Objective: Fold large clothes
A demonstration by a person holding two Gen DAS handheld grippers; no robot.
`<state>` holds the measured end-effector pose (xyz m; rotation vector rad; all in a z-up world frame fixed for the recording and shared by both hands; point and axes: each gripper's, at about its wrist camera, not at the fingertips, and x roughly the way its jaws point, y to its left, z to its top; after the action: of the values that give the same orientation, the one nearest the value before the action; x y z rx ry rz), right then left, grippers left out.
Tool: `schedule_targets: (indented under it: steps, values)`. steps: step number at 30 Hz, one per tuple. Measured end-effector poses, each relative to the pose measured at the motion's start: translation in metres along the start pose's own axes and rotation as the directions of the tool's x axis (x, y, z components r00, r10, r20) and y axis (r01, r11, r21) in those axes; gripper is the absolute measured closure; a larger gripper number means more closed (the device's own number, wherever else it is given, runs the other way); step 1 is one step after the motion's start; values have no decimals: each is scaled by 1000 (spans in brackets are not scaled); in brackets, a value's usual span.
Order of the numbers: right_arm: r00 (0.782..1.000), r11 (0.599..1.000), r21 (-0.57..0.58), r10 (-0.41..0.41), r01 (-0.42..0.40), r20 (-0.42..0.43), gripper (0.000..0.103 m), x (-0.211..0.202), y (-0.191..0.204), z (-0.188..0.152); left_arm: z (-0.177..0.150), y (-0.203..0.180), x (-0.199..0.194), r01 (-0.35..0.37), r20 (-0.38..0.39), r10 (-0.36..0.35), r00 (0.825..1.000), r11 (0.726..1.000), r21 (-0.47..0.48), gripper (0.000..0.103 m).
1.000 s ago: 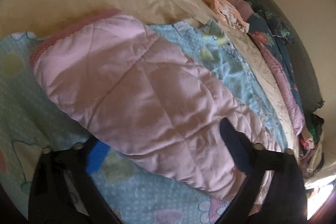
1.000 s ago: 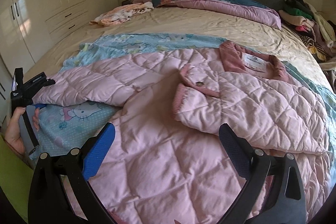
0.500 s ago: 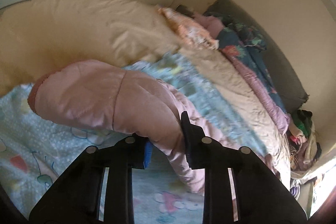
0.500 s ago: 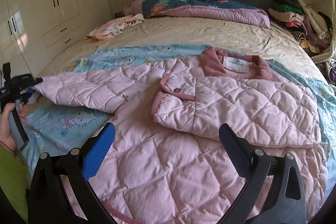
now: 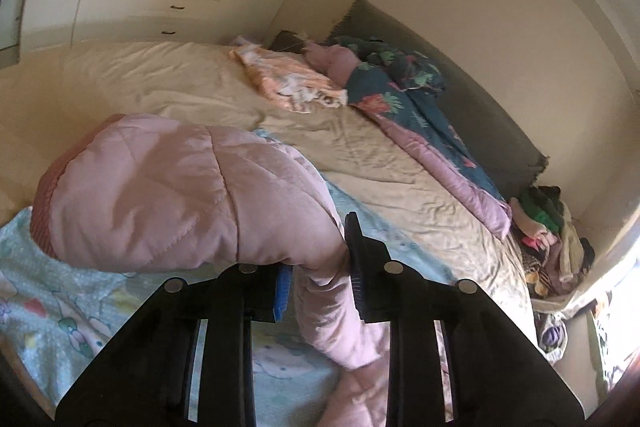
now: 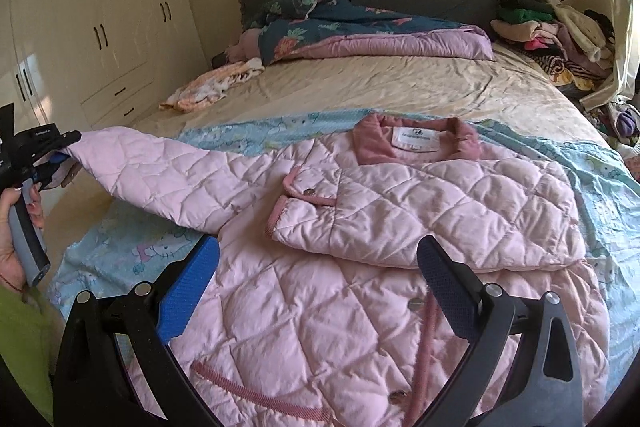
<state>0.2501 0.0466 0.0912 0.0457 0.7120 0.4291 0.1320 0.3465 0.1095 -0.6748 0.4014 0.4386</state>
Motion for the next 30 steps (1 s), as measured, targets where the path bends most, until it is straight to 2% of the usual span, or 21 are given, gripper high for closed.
schedule_targets:
  steps: [10, 18, 30]
  values:
    - [998, 999, 25, -41, 40, 40, 4, -32, -23, -1, -14, -66, -18, 75, -1, -75, 997, 991, 113, 87]
    - [996, 995, 72, -67, 63, 55, 4, -53, -47, -7, -28, -100, -22, 122, -20, -121, 993, 980, 158, 87]
    - [993, 988, 134, -87, 76, 80, 4, -77, -77, -16, -58, -155, -30, 185, -56, -177, 983, 949, 256, 87]
